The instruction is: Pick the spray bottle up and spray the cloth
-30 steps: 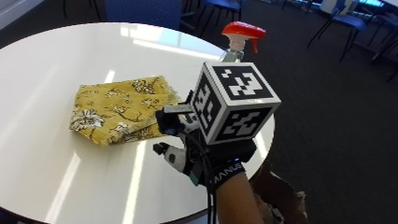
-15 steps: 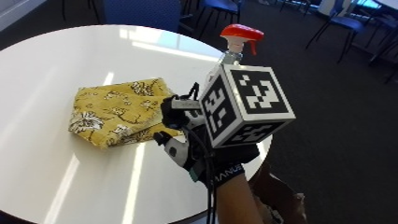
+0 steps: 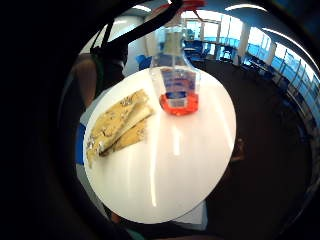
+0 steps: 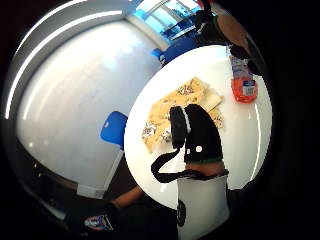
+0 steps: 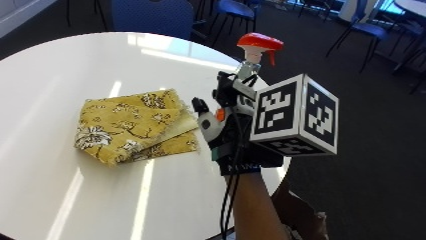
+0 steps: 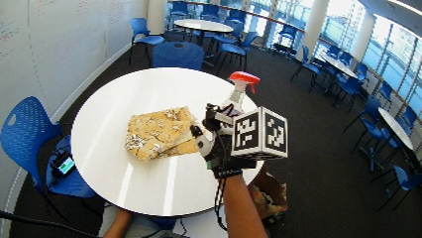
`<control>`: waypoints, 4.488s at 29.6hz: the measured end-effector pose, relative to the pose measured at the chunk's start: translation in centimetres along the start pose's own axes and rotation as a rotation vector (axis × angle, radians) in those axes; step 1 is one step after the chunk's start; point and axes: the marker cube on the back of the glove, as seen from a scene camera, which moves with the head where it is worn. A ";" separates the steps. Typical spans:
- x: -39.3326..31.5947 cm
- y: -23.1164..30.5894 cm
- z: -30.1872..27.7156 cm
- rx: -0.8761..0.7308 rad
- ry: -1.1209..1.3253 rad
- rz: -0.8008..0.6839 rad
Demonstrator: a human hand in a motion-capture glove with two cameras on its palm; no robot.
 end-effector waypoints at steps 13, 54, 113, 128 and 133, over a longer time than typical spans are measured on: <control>3.8 -4.4 2.0 0.151 -0.061 0.245; 7.0 -10.9 3.4 0.362 -0.350 0.486; 5.8 -9.9 3.2 -0.757 -0.695 0.238; 4.9 -8.9 6.3 -1.374 -0.304 0.084; 3.9 -9.4 6.9 -1.466 -0.139 0.063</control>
